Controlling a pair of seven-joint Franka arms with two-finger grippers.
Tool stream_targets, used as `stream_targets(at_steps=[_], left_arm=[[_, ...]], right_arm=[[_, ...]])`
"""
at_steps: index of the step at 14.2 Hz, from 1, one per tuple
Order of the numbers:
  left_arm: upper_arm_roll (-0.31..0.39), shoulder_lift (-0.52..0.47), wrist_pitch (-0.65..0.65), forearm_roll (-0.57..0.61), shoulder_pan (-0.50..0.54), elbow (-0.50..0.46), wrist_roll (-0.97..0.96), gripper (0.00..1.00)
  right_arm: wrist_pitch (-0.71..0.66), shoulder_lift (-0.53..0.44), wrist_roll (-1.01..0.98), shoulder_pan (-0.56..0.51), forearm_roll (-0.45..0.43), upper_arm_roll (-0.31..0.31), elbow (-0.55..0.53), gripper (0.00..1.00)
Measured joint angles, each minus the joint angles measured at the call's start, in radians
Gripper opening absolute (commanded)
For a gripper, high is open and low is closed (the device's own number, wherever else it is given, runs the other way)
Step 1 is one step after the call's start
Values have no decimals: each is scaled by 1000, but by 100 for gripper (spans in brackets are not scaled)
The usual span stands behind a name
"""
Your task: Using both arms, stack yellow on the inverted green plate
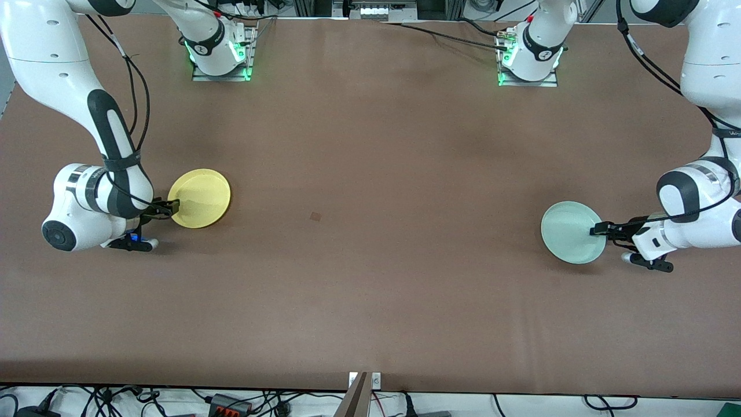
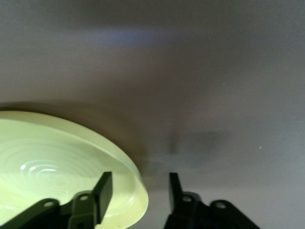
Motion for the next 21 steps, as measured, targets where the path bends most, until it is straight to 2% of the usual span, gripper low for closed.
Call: stream_targets(at_steps=[3, 5, 14, 19, 21], left_arm=[[-1, 6, 2, -8, 4, 0, 9, 12], [-1, 6, 4, -8, 5, 0, 10, 1], [-4, -3, 10, -10, 8, 28, 21, 1], [-12, -76, -10, -10, -3, 58, 23, 1], [-13, -107, -22, -10, -29, 58, 22, 1]], right_arm=[[-3, 0, 0, 0, 0, 2, -4, 29], [-3, 0, 0, 0, 0, 2, -5, 27], [-8, 0, 0, 0, 1, 2, -5, 12], [-11, 0, -3, 0, 2, 3, -5, 3], [-18, -2, -14, 0, 4, 3, -5, 3]])
